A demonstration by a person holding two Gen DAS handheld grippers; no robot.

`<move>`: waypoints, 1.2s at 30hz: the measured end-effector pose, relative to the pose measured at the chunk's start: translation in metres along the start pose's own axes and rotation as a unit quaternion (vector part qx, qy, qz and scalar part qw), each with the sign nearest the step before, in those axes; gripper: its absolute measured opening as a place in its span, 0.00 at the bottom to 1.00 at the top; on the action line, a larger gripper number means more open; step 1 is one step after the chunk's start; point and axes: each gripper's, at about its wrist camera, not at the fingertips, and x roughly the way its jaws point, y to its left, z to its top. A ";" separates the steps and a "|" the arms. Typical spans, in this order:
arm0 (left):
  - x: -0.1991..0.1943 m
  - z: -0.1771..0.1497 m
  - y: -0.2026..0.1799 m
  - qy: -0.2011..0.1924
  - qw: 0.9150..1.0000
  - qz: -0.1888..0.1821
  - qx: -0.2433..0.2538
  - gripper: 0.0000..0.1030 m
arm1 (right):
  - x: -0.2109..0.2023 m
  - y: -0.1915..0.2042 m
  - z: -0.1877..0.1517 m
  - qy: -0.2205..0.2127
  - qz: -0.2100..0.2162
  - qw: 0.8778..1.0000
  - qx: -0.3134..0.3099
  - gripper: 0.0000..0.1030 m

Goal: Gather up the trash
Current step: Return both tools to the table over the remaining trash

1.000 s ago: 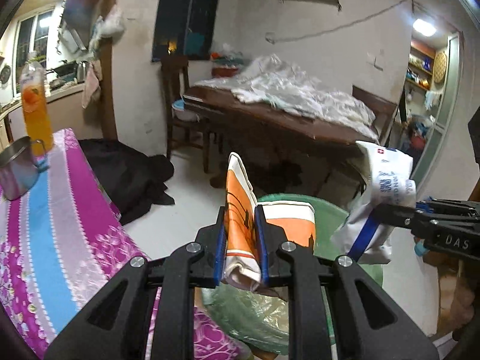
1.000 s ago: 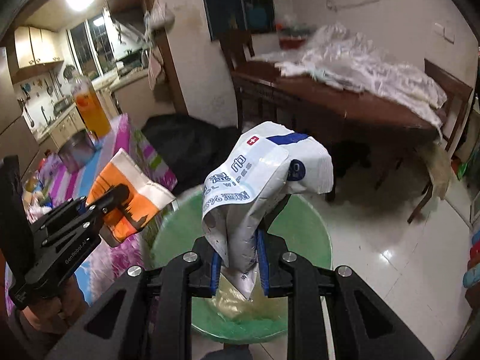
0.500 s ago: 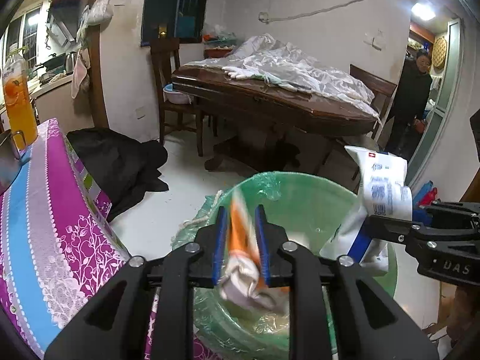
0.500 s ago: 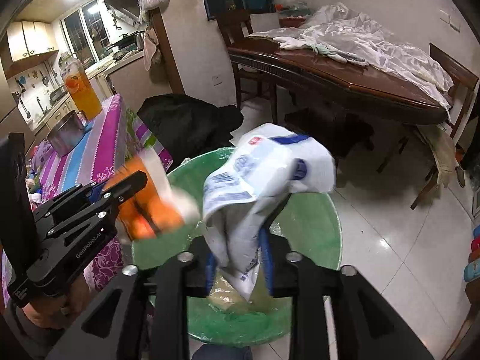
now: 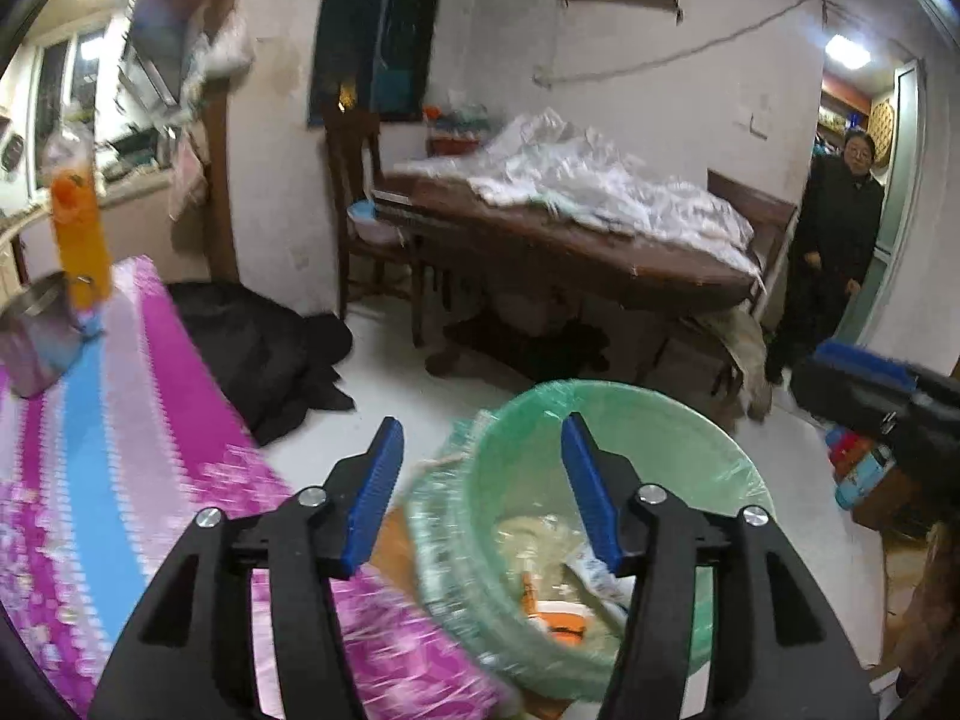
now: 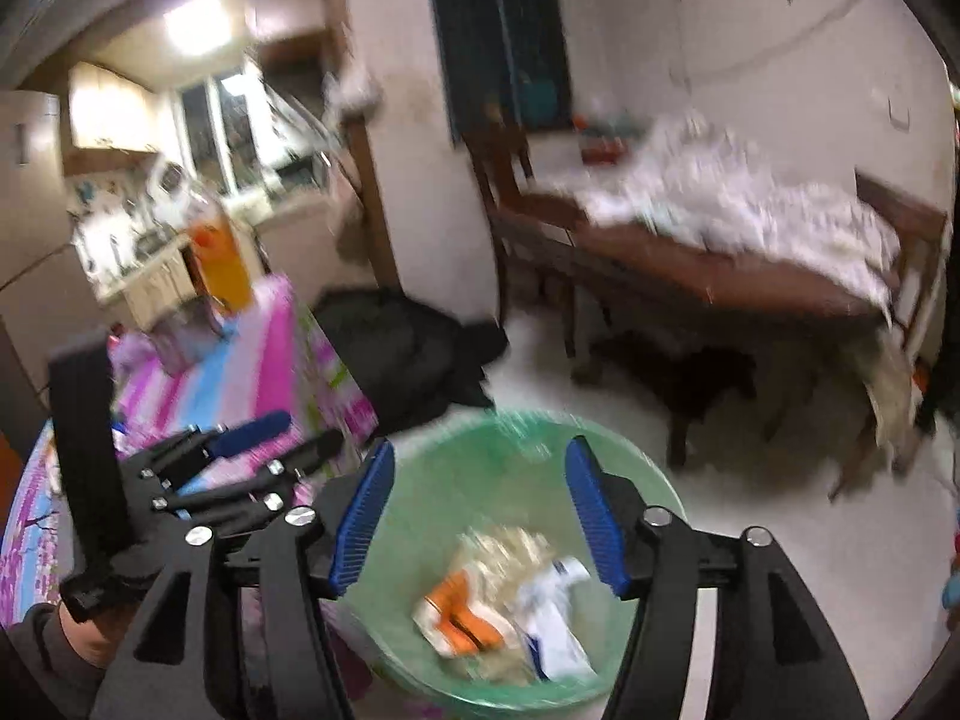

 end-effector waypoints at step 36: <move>-0.283 -0.162 0.370 0.027 0.917 0.328 -0.227 0.69 | 0.007 0.379 -0.053 -0.043 0.296 0.935 -0.189 0.84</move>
